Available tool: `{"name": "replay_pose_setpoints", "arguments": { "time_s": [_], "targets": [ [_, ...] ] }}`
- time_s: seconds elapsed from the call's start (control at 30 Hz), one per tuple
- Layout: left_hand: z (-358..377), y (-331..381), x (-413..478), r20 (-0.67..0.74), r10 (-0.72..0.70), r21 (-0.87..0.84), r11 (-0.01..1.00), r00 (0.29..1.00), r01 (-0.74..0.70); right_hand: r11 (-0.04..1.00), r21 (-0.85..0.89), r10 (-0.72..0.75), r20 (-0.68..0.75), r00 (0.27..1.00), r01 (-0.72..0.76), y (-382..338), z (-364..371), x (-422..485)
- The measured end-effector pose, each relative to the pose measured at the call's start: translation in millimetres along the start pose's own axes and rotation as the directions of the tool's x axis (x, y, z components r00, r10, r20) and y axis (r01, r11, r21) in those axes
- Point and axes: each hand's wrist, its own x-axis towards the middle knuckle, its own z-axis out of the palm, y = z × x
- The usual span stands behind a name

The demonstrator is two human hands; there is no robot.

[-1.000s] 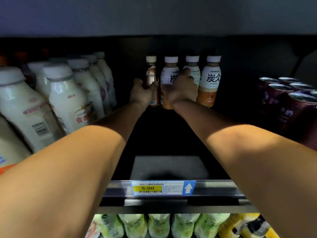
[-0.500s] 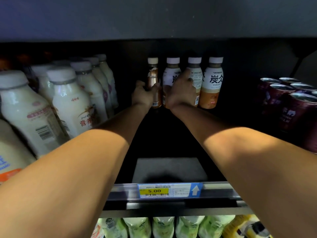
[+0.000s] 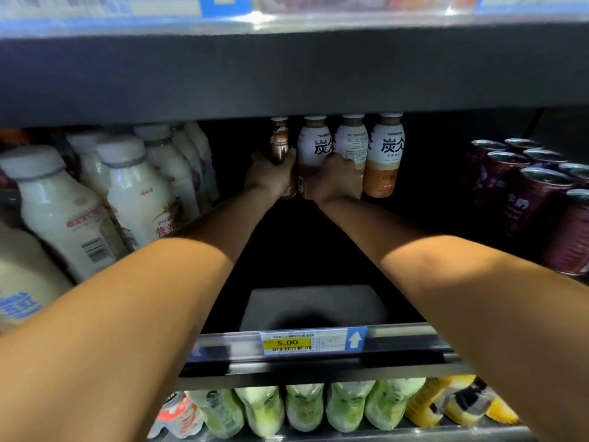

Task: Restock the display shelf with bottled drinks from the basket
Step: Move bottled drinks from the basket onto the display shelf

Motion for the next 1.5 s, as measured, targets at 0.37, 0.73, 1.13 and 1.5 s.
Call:
{"name": "replay_pose_setpoints", "arguments": {
  "time_s": [0.37,0.73,1.13,1.5],
  "targets": [
    [-64,52,-148,0.396,0.28,0.63,0.61,0.875,-0.48,0.867,-0.417,-0.201,0.205,0.958,0.271,13,-130,-108],
    [-14,102,-328,0.74,0.57,0.142,0.387,0.358,-0.911,0.749,-0.65,0.07,-0.111,0.991,-0.126,122,-267,-289],
    [164,114,-484,0.854,0.416,-0.362,0.044,-0.312,-0.931,0.271,-0.665,0.68,-0.379,0.627,-0.696,251,-339,-420],
    [428,162,-609,0.932,0.176,-0.325,0.026,-0.316,-0.945,0.234,-0.539,0.824,-0.332,0.46,-0.809,507,-426,-396]
  ]
}}
